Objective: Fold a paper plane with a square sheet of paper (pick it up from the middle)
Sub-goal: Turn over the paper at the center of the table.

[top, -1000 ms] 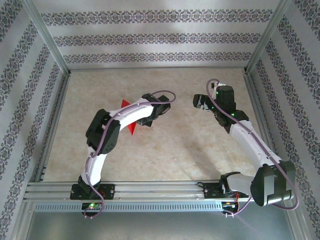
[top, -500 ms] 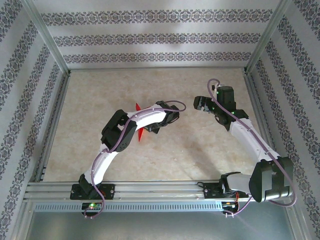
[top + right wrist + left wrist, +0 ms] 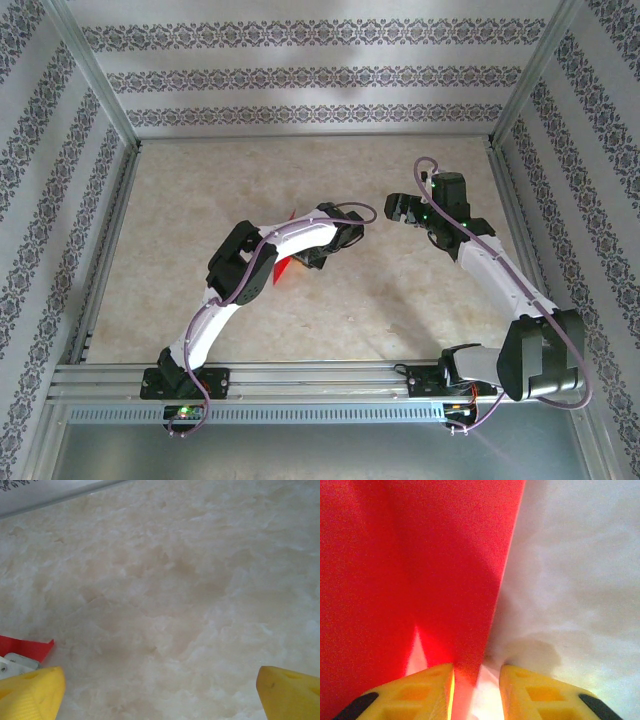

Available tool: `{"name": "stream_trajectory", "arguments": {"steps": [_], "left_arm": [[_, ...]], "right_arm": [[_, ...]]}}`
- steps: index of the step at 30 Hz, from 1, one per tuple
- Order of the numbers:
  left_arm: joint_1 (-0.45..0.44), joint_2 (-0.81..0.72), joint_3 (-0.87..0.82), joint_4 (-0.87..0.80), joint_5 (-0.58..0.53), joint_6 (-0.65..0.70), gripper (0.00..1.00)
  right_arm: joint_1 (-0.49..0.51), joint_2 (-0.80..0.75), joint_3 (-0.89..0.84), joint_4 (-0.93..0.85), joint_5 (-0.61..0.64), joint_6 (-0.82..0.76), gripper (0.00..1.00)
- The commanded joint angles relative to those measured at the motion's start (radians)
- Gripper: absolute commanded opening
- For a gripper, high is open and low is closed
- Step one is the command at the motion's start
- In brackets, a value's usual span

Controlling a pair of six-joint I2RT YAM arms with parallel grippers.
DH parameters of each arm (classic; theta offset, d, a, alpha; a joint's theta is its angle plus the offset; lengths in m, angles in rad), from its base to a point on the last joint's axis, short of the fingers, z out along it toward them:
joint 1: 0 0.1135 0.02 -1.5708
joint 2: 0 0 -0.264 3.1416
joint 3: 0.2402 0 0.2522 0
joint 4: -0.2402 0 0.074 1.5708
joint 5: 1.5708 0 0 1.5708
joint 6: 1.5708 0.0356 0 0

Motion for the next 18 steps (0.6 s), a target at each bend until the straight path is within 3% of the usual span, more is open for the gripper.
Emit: {"name": "stream_trajectory", "arguments": {"steps": [1,9,13,18], "left_arm": [[-0.050,-0.054,0.037,0.054,0.137,-0.035,0.33],[-0.072,-0.261,-0.080,0.404,0.502,-0.098,0.45],[-0.020,-0.419,-0.212,0.519,0.536,-0.114,0.52],[0.119,-0.618,-0.490,0.629,0.531,-0.112,0.57]], "right_arm": [[-0.017,-0.007,0.013,0.015,-0.008,0.026,0.98],[-0.039,-0.050,0.001,0.032,-0.011,0.042,0.98],[-0.040,-0.052,-0.004,0.036,-0.049,0.040,0.98],[-0.031,-0.026,-0.012,0.059,-0.146,0.063,0.98]]}}
